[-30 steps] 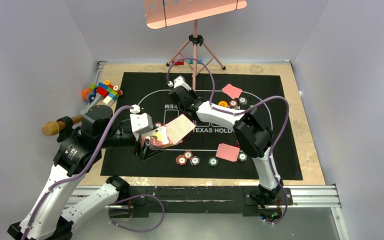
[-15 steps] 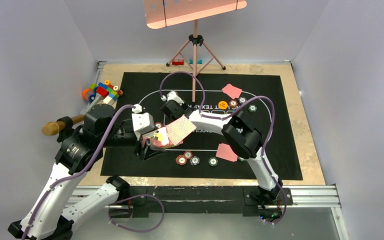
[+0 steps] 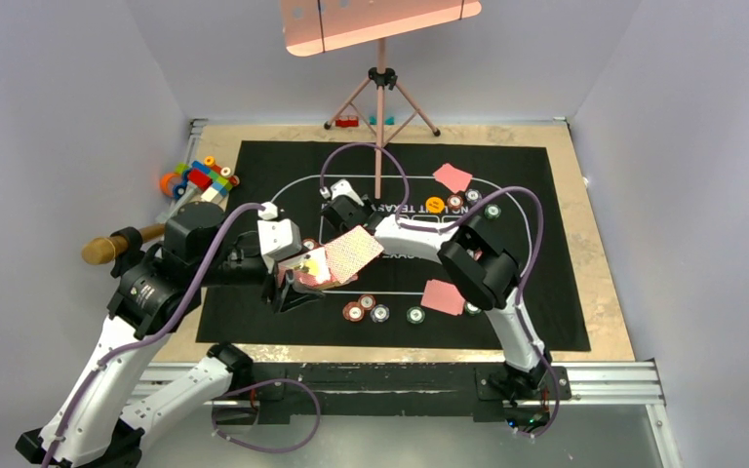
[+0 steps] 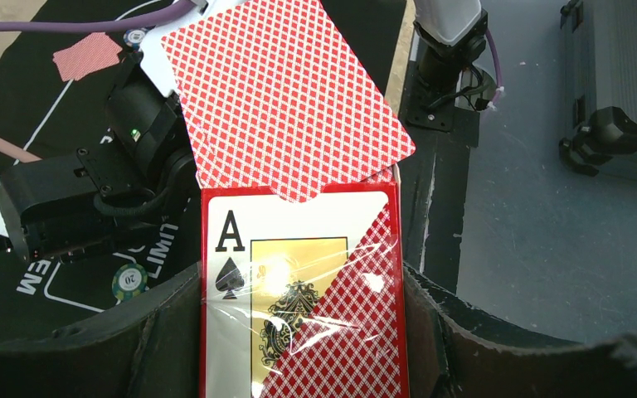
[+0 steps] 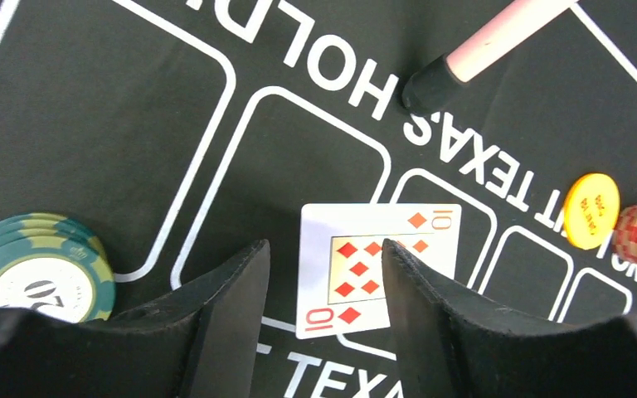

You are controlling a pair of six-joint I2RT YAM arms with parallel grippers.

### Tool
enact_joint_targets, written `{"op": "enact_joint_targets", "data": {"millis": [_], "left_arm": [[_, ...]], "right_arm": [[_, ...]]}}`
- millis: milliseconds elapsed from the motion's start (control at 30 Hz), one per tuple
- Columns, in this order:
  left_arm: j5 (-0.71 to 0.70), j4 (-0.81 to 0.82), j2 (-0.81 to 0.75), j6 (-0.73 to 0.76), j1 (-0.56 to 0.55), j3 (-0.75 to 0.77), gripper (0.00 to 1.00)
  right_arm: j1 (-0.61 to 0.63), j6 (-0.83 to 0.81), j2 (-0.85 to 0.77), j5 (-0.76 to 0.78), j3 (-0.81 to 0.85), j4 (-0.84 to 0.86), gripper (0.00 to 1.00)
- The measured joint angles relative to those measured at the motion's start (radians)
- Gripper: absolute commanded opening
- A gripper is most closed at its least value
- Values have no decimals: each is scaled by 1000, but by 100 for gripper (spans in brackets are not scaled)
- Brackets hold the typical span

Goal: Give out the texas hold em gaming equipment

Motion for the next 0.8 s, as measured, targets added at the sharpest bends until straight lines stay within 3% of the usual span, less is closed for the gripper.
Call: {"op": "enact_joint_targets", "data": {"millis": [433,800], "left_arm": [[0,-3,-1,1,0,1,0],[0,-3,-11,2,0,1,0]], "right_arm": [[-63,146,-109,-352,-89,3,65],[-344,290,-514,-659,-87,-151,81]]}}
